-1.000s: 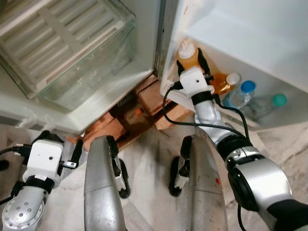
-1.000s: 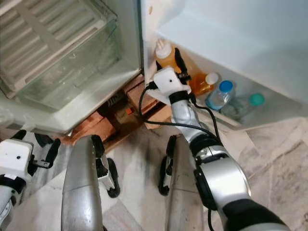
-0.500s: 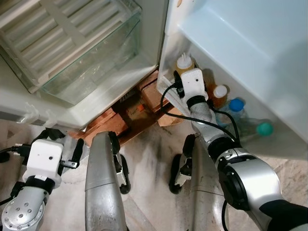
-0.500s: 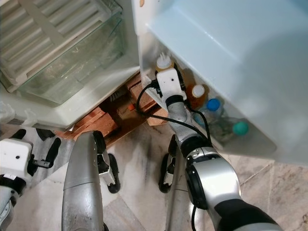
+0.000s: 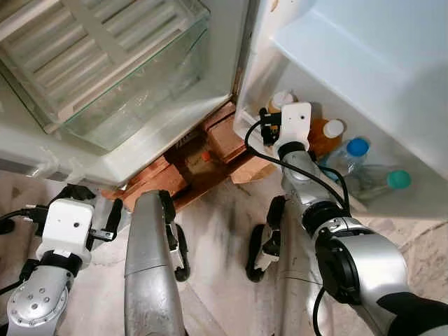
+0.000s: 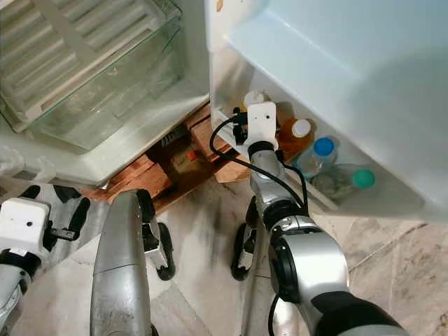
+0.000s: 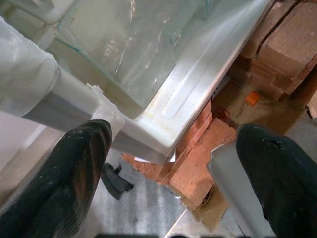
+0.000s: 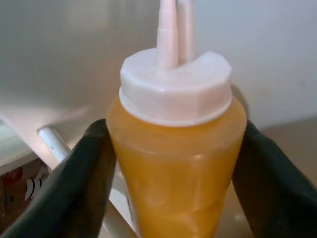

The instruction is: Restocking fridge

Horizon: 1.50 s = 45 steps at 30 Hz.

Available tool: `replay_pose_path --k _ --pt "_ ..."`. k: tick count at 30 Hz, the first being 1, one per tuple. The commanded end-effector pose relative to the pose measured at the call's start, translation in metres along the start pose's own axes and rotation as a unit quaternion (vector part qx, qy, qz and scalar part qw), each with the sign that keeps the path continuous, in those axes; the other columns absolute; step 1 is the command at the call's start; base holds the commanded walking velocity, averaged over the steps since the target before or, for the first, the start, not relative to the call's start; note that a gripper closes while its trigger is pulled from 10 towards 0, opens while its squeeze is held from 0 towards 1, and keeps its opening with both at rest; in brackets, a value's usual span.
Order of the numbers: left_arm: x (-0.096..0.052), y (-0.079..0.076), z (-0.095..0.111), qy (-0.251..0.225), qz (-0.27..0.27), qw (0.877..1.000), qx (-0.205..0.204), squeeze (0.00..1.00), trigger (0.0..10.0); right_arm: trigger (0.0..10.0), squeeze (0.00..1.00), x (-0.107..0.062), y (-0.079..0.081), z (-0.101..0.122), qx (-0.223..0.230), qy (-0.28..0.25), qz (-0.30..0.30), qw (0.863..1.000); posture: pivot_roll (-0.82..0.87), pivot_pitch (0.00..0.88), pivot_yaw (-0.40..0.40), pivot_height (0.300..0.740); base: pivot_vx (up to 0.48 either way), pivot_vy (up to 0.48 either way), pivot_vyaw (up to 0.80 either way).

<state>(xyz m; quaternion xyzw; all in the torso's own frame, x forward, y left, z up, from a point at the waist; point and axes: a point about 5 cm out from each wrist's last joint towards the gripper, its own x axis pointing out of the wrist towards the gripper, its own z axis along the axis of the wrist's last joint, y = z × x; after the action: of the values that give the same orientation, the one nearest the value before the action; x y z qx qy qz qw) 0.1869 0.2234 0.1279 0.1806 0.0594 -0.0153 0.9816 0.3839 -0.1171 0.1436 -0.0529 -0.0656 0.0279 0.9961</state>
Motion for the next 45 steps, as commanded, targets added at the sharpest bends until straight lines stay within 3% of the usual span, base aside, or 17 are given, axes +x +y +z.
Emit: replay_pose_path --k 1,10,25,26,28,29,36,43,44,45 --pt "-0.004 -0.003 -0.010 0.023 -0.003 1.000 0.000 0.00 10.0 10.0 1.00 -0.004 -0.003 -0.004 -0.001 -0.006 -0.004 1.000 0.25 0.507 -0.024 0.558 0.000 0.000 0.00" --pt "0.008 -0.003 -0.010 0.011 -0.001 1.000 0.005 0.00 10.0 10.0 1.00 0.001 -0.012 0.012 -0.048 -0.054 -0.015 0.997 0.23 0.471 -0.023 0.558 0.000 0.000 0.00" --pt "0.037 0.000 -0.014 -0.006 0.002 1.000 0.006 0.00 10.0 10.0 1.00 0.002 -0.016 0.032 -0.078 -0.123 -0.010 0.989 0.19 0.369 -0.019 0.558 0.000 0.000 0.00" --pt "0.043 -0.001 -0.014 -0.010 0.001 1.000 0.000 0.00 10.0 10.0 0.89 -0.001 -0.018 0.030 -0.083 -0.123 -0.010 0.989 0.18 0.351 -0.019 0.558 0.000 0.000 0.00" --pt "0.048 -0.002 -0.013 -0.015 -0.001 1.000 -0.004 0.00 10.0 10.0 0.87 -0.006 -0.021 0.025 -0.087 -0.122 -0.010 0.989 0.17 0.341 -0.018 0.558 0.000 0.000 0.00" --pt "0.053 -0.003 -0.013 -0.017 -0.003 1.000 -0.006 0.00 10.0 10.0 0.01 -0.009 -0.022 0.022 -0.089 -0.120 -0.009 0.989 0.16 0.320 -0.019 0.558 0.000 0.000 0.00" --pt "0.068 -0.011 -0.016 -0.023 -0.018 0.999 -0.025 0.00 10.0 10.0 0.00 -0.029 -0.029 0.010 -0.081 -0.121 -0.003 0.989 0.10 0.248 -0.007 0.558 0.000 0.000 0.00" --pt "0.075 -0.022 -0.022 -0.016 -0.041 0.997 -0.063 0.00 10.0 10.0 0.00 -0.065 -0.020 -0.008 -0.054 -0.099 0.027 0.993 0.04 0.157 -0.004 0.558 0.000 0.000 0.00" --pt "0.076 -0.024 -0.022 -0.021 -0.042 0.996 -0.070 0.00 10.0 10.0 0.00 -0.078 -0.017 -0.015 -0.041 -0.081 0.024 0.996 0.03 0.126 -0.011 0.558 0.000 0.000 0.00" --pt "0.076 -0.024 -0.022 -0.021 -0.042 0.996 -0.070 0.00 10.0 10.0 0.00 -0.078 -0.017 -0.015 -0.041 -0.081 0.024 0.996 0.03 0.126 -0.011 0.558 0.000 0.000 0.00"
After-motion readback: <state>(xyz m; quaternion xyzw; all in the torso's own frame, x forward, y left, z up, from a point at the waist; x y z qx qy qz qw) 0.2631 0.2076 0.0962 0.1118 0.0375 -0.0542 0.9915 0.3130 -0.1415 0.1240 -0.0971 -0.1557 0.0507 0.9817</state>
